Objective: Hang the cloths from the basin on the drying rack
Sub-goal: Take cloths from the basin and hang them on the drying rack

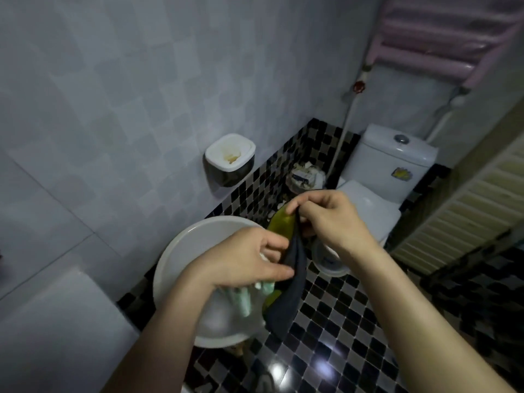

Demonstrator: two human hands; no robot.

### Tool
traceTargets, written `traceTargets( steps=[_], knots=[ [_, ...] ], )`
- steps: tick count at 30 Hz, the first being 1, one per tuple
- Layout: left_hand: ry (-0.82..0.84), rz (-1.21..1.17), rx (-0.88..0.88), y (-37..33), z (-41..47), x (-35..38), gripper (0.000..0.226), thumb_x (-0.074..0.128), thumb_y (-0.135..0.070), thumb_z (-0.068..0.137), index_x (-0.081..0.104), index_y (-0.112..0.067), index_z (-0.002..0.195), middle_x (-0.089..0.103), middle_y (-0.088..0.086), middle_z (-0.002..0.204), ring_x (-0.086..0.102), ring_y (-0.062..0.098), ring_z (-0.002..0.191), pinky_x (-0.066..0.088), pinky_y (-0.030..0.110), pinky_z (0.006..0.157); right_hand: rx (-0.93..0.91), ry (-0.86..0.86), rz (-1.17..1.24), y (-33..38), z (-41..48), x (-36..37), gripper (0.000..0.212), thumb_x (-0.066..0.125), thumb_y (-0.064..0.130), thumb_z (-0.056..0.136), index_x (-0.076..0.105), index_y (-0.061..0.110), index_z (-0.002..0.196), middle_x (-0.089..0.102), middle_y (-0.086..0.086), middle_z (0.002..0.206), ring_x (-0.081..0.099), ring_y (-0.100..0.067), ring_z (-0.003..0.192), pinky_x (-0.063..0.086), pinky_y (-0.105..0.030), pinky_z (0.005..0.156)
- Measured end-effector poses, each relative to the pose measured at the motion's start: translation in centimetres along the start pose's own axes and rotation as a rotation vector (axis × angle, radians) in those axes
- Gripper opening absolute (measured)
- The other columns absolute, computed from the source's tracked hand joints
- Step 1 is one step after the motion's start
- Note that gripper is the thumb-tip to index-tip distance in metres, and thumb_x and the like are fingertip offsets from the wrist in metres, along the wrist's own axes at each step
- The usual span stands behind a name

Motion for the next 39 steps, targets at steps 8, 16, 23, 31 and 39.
traceTargets(
  steps=[8,16,23,31,39],
  knots=[
    [-0.579,-0.097,0.327,-5.0,-2.5,3.7,0.029,0.071,-0.01,0.084,0.074,-0.035,0.097,0.073,-0.017,0.091,0.065,0.001,0.086,0.049,0.015,0.072,-0.139,-0.053,0.262,0.1,-10.0,-5.6,0.01,0.066,-0.001,0.085,0.066,0.008,0.079,0.066,0.01,0.059,0.058,0.0,0.053,0.042,-0.011,0.05],
    [-0.219,0.295,0.202,-7.9,-1.4,12.9,0.011,0.08,-0.029,0.077,0.071,-0.023,0.076,0.072,-0.004,0.076,0.069,0.012,0.073,0.058,0.044,0.076,-0.169,-0.287,-0.003,-0.4,-18.2,-12.5,0.037,0.061,-0.009,0.086,0.064,0.018,0.112,0.056,-0.003,0.083,0.063,-0.019,0.075,0.059,-0.034,0.073],
    [-0.057,0.683,0.207,-7.7,-1.7,17.1,0.006,0.071,-0.027,0.083,0.067,-0.031,0.085,0.067,-0.014,0.084,0.063,0.007,0.081,0.051,0.03,0.069,-0.104,-0.738,0.172,-2.7,-26.6,-17.0,0.038,0.053,-0.011,0.076,0.072,0.015,0.097,0.049,0.008,0.054,0.044,-0.007,0.045,0.04,-0.017,0.047],
    [0.028,0.403,0.32,-10.4,-1.7,19.0,0.02,0.079,-0.018,0.077,0.062,-0.012,0.072,0.06,-0.003,0.062,0.055,0.009,0.055,0.046,0.027,0.055,0.343,-0.323,-0.736,-5.0,-33.5,-17.3,0.064,0.078,0.036,0.077,0.055,0.021,0.134,0.059,0.006,0.131,0.056,-0.012,0.117,0.044,-0.026,0.097],
    [0.368,-0.005,0.439,-12.7,-2.8,21.7,0.029,0.081,-0.049,0.064,0.073,-0.022,0.068,0.065,-0.007,0.067,0.058,0.002,0.064,0.044,0.011,0.057,0.218,-0.708,0.141,-6.4,-40.5,-18.4,0.013,0.062,0.008,0.091,0.074,0.011,0.093,0.07,-0.009,0.089,0.067,-0.019,0.082,0.059,-0.031,0.067]
  ],
)
Point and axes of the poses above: each hand's wrist, its own z-axis towards the middle knuckle, its own x-axis out of the palm, y = z × x, the point moved 3 cm from there along z, towards the middle knuckle
